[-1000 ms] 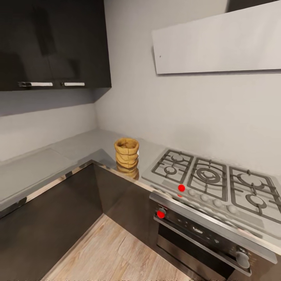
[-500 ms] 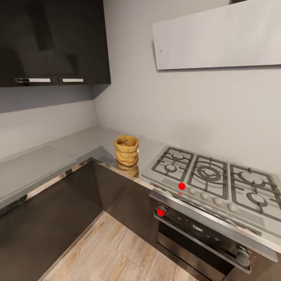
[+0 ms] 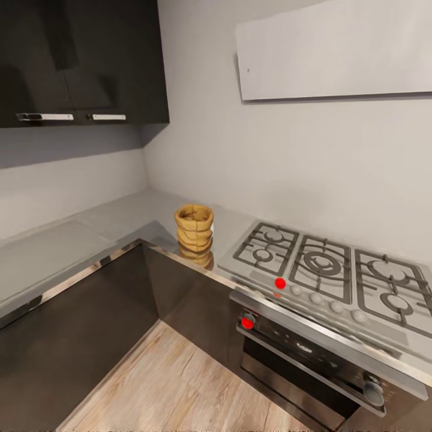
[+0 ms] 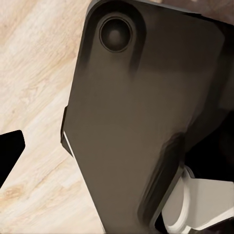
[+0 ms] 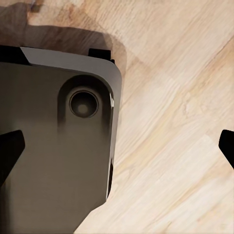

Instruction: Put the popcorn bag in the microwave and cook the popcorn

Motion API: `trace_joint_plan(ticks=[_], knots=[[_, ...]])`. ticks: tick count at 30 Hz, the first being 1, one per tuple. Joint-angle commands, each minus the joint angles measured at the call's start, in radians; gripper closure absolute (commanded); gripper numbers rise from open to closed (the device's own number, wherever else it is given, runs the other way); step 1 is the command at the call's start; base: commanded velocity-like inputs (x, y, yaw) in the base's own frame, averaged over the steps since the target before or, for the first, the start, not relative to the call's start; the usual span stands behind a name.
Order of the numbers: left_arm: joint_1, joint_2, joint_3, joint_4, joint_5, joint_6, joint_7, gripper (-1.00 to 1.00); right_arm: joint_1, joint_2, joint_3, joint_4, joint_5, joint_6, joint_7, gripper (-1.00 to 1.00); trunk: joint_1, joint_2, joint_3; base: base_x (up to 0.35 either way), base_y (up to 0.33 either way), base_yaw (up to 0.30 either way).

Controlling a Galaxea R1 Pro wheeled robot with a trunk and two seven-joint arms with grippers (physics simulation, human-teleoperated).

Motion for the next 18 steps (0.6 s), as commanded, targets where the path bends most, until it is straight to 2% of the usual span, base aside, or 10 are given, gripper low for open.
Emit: trace_joint_plan(ticks=[1, 18], knots=[[0.000, 0.000, 0.000, -0.001, 0.003, -0.002, 0.003, -1.00, -0.001, -0.001, -0.008, 0.003, 0.008, -0.004, 0.001, -1.00, 0.000, -0.001, -0.003, 0.000, 0.000, 0.000], [0.000, 0.000, 0.002, -0.001, 0.003, -0.002, 0.003, -1.00, -0.001, -0.001, -0.008, 0.003, 0.008, -0.004, 0.001, -1.00, 0.000, -0.001, -0.029, 0.000, 0.000, 0.000]])
